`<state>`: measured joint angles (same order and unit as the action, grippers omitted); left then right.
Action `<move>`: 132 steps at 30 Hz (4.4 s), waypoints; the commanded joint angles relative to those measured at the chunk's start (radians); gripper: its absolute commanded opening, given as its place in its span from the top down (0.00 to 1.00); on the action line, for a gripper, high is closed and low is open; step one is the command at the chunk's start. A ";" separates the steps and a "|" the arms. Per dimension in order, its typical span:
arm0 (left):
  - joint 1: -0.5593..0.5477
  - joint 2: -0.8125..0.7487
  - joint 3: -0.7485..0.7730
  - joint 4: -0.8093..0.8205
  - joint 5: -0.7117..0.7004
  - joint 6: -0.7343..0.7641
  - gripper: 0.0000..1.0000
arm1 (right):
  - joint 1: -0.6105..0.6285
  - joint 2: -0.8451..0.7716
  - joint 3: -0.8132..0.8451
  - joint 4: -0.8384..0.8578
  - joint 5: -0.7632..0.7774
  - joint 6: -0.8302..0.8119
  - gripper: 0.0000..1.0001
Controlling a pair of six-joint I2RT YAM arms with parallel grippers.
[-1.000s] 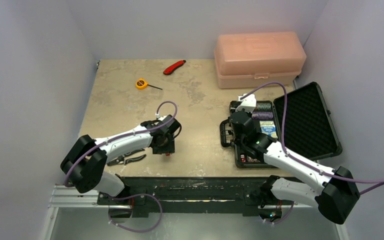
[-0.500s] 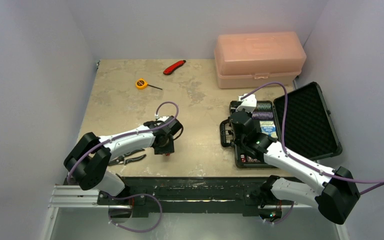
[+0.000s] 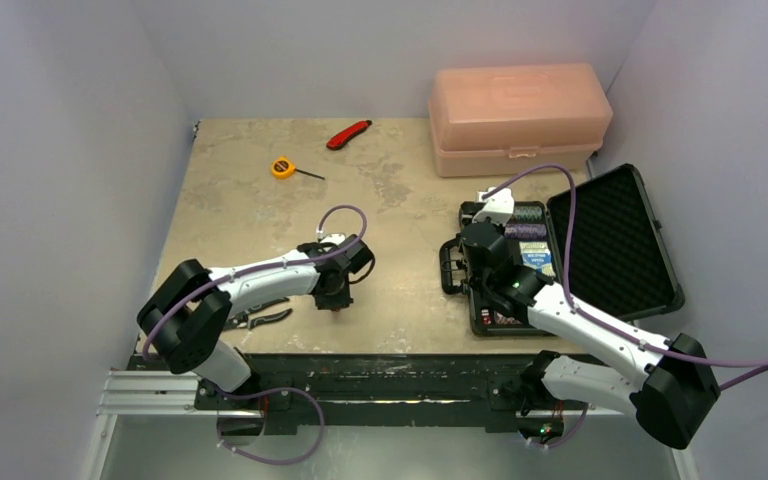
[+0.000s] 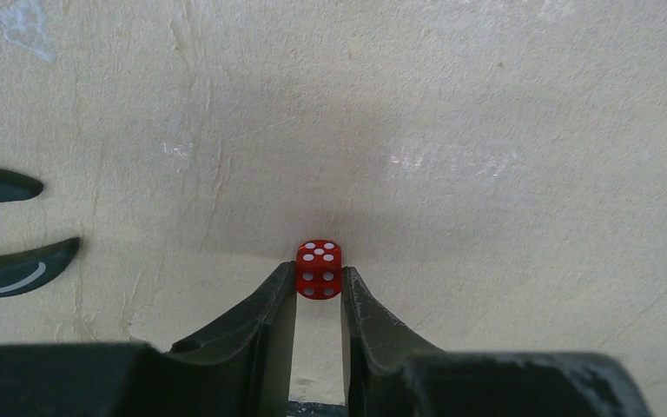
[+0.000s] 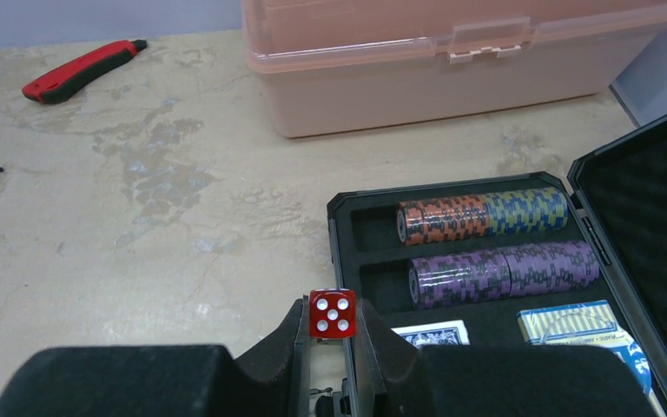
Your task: Pack up texas hold em set
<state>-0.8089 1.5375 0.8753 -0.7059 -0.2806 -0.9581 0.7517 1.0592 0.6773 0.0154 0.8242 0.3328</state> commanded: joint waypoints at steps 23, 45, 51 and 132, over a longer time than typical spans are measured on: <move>-0.027 0.001 -0.045 0.104 -0.024 0.018 0.89 | -0.129 0.143 0.096 -0.086 -0.061 0.092 1.00; -0.041 -0.002 -0.092 0.206 0.012 0.057 1.00 | -0.308 0.462 0.296 -0.072 -0.210 0.082 1.00; -0.041 -0.008 -0.093 0.212 0.015 0.068 1.00 | -0.340 0.536 0.324 -0.060 -0.222 0.081 1.00; -0.048 -0.033 -0.056 0.148 -0.003 0.057 1.00 | -0.383 -0.062 0.222 -0.248 -0.501 0.157 0.35</move>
<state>-0.8471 1.5005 0.8078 -0.5133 -0.3073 -0.8974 0.3672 1.0565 0.9379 -0.1894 0.2741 0.4683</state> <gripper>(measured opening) 0.201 0.643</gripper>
